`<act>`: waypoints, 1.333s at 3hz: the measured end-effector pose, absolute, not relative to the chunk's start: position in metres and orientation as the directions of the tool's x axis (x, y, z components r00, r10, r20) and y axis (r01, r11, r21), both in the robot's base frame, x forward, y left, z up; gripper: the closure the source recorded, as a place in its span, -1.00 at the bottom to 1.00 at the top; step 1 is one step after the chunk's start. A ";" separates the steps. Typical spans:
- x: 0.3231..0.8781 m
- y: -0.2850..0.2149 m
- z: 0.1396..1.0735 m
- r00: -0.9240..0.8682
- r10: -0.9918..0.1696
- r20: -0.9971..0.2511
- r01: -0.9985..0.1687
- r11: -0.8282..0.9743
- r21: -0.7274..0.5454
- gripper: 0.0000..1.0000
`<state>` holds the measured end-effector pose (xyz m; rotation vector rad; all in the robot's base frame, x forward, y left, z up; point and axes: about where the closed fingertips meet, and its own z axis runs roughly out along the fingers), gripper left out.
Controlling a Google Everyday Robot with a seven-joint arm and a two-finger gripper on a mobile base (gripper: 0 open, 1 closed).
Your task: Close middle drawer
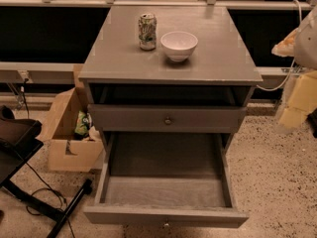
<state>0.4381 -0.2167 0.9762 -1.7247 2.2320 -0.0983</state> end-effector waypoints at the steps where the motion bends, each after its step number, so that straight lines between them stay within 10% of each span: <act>1: 0.438 -0.217 0.976 -0.222 -0.953 -0.207 -0.931 0.270 -0.245 -1.00; 3: 0.409 -0.206 0.900 -0.235 -0.919 -0.316 -0.924 0.312 -0.222 -1.00; 4: 0.394 -0.198 0.821 -0.272 -0.881 -0.386 -0.922 0.354 -0.159 -0.70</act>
Offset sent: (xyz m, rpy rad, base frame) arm -0.0297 0.0107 -0.1294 0.1209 -0.0038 -0.0176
